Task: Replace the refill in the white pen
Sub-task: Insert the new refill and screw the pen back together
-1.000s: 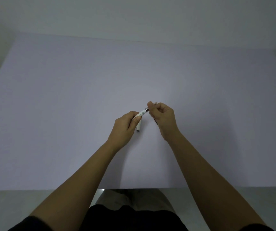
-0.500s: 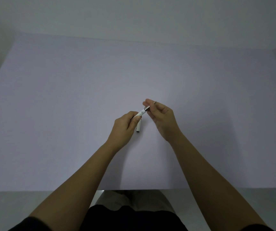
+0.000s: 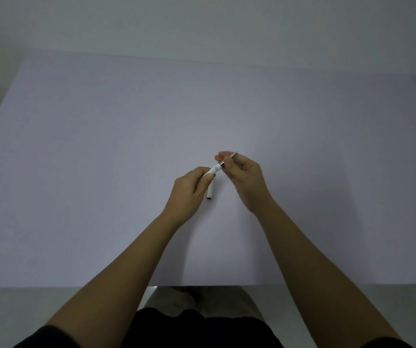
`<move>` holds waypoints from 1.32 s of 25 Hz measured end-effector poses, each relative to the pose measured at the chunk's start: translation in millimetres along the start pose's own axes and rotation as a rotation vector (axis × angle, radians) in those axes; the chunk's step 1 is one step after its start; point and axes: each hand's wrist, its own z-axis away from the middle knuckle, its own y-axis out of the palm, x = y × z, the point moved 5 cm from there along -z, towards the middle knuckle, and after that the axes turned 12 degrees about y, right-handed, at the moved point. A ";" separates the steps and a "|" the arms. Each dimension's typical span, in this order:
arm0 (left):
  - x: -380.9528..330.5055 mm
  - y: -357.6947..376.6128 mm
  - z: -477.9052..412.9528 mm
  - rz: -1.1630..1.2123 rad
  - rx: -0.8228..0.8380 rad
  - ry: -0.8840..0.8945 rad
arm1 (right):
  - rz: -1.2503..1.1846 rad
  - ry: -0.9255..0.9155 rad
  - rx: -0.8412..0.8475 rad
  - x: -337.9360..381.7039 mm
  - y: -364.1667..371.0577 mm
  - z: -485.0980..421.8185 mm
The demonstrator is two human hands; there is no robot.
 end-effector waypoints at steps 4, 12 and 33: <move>-0.8 -1.9 -0.3 -0.015 0.015 0.027 | 0.066 0.043 -0.173 -0.6 -1.2 -1.1; -0.7 -6.5 1.6 -0.027 0.004 0.028 | -0.106 -0.013 0.018 2.8 1.1 1.0; -2.7 -8.4 6.9 -0.018 -0.030 0.011 | -0.006 0.005 -0.092 -4.2 6.1 8.9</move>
